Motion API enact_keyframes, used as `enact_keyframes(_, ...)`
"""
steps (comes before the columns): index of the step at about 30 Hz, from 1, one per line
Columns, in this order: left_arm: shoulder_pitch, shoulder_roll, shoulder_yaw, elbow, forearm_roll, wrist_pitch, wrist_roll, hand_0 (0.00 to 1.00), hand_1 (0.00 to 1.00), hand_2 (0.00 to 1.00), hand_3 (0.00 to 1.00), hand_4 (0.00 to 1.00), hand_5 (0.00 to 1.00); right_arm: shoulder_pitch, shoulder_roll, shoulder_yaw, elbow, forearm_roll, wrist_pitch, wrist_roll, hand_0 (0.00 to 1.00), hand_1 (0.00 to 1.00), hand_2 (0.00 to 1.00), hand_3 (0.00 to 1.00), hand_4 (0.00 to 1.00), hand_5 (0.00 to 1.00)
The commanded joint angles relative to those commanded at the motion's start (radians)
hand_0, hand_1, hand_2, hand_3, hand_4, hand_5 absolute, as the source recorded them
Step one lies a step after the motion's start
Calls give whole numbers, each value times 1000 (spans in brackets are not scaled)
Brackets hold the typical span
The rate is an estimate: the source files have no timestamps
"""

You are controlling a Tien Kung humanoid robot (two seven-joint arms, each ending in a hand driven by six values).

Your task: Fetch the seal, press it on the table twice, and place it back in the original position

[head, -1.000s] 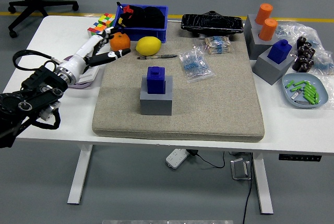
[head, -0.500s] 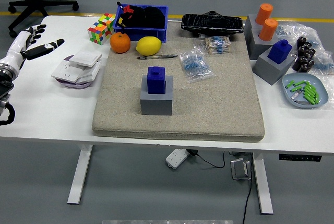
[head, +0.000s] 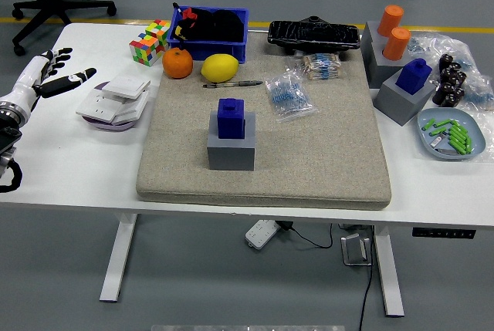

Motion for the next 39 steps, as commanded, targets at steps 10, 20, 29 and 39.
enact_keyframes(10, 3, 17, 2, 10, -14, 1, -1, 899, 911, 901, 883, 889, 494, 11, -7, -8, 0, 0, -1, -2, 733, 682, 652, 617, 718, 510)
enact_keyframes(20, 10, 20, -9, 9, -8, 1, 0, 898, 906, 897, 881, 882, 498, 15, -11, -23, -1, 1, -2, -3, 732, 682, 652, 617, 718, 511)
enact_keyframes(29, 16, 14, -13, 8, -8, 3, 0, 898, 906, 893, 879, 882, 497, 10, -9, -17, -1, -1, -3, -3, 732, 682, 653, 617, 718, 512)
enact_keyframes(39, 20, 12, -6, 18, -22, 3, 0, 897, 903, 892, 877, 870, 506, 4, -6, 2, 0, -7, -5, -4, 733, 682, 652, 618, 718, 513)
